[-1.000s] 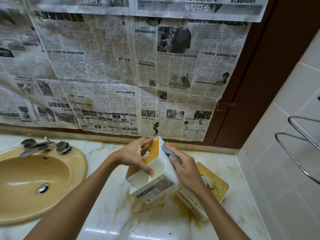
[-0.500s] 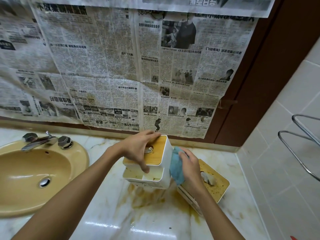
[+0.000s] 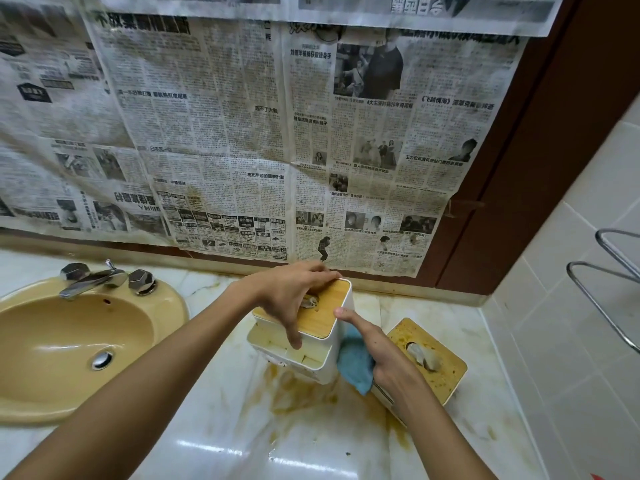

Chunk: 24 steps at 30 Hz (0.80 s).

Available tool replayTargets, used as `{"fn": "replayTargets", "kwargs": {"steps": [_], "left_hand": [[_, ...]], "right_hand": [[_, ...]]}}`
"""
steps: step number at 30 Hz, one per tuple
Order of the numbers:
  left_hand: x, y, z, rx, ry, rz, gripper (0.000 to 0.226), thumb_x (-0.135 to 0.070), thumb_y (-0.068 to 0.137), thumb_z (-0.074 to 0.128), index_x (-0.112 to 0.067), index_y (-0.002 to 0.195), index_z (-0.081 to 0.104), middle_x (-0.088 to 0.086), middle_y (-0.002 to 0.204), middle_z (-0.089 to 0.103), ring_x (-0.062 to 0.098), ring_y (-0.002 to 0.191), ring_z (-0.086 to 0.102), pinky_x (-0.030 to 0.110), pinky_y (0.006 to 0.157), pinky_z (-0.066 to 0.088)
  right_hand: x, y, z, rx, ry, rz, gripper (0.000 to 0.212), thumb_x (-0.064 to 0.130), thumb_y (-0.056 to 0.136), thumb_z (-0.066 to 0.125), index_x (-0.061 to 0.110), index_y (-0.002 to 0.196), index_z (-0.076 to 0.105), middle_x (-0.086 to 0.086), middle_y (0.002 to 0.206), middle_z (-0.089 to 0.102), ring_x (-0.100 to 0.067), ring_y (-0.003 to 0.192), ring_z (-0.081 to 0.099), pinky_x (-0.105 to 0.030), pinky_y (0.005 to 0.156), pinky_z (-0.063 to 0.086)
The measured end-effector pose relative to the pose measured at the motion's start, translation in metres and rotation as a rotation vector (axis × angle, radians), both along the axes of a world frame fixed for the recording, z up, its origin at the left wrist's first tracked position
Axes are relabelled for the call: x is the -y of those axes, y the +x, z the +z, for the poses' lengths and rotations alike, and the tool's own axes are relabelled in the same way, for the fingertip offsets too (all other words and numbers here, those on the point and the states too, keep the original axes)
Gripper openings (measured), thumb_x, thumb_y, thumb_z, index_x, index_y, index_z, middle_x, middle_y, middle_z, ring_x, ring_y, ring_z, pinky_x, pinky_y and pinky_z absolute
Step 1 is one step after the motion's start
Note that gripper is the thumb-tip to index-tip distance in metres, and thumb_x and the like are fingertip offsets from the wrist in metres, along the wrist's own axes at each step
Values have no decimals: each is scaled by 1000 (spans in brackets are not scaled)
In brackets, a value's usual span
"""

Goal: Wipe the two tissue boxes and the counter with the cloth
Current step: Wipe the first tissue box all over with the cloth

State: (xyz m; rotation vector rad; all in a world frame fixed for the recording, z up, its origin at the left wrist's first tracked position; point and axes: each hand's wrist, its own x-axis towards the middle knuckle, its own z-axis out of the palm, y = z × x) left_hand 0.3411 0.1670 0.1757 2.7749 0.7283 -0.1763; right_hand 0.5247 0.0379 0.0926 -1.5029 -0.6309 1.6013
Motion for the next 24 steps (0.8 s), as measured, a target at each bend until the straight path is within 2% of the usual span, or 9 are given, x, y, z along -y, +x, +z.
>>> {"fn": "replayTargets", "kwargs": {"steps": [3,5,7,10,12,15,19,21,24], "left_hand": [[4,0,4,30,31,23,157,-63,41,98,-43,164,3,-5,154,33,17,138,33,39,122,24],[11,-10,11,185,-19,145,159,-65,42,96,-44,163,-4,-2,164,22,15,145,23,42,124,14],[23,-23,7,562,-179,423,143,-62,49,96,-43,164,12,-5,161,28,12,146,28,36,122,22],[52,-31,-40,1233,-491,1108,100,-58,62,89,-29,150,52,-5,147,54,13,134,53,32,108,43],[71,-28,-74,1232,-877,1446,87,-64,74,80,-19,144,55,-1,142,58,21,125,58,39,99,48],[92,-15,-93,1038,-1336,1470,74,-74,86,60,-17,133,54,5,129,61,28,112,62,49,99,51],[98,10,-94,1134,-1397,1337,65,-76,94,43,-25,124,68,9,117,75,29,112,69,53,103,54],[96,17,-95,1168,-1358,1379,64,-74,98,39,-24,120,71,11,111,78,29,108,70,48,95,58],[90,17,-93,1197,-1308,1446,60,-68,102,38,-20,118,70,11,105,76,28,101,69,41,79,58]], "right_hand": [[-5,-5,-5,-25,-46,-81,80,68,47,90,24,113,77,-5,114,76,-31,112,68,-50,106,48],[-7,-5,-9,-92,-61,-144,81,65,46,92,22,113,76,-8,116,75,-32,112,69,-51,106,48],[-6,-5,-11,-157,-43,-219,79,60,46,95,19,111,77,-9,115,76,-31,111,69,-51,105,50],[-4,-7,-16,-261,31,-307,79,53,49,95,16,115,75,-10,114,76,-30,110,70,-45,99,54],[-3,-11,-16,-316,60,-331,82,53,49,94,15,118,73,-10,114,76,-29,111,69,-43,96,55],[-4,-21,-13,-320,75,-366,89,56,44,94,15,120,72,-9,113,76,-30,111,69,-47,103,52],[-2,-35,-13,-237,73,-433,95,58,42,95,18,123,66,-8,109,77,-29,106,71,-49,96,56],[-1,-39,-11,-198,76,-426,90,54,49,95,18,125,62,-8,110,76,-27,103,72,-43,85,60],[4,-34,-5,-153,82,-354,66,39,68,90,15,122,62,-8,110,76,-25,102,71,-37,80,58]]}}
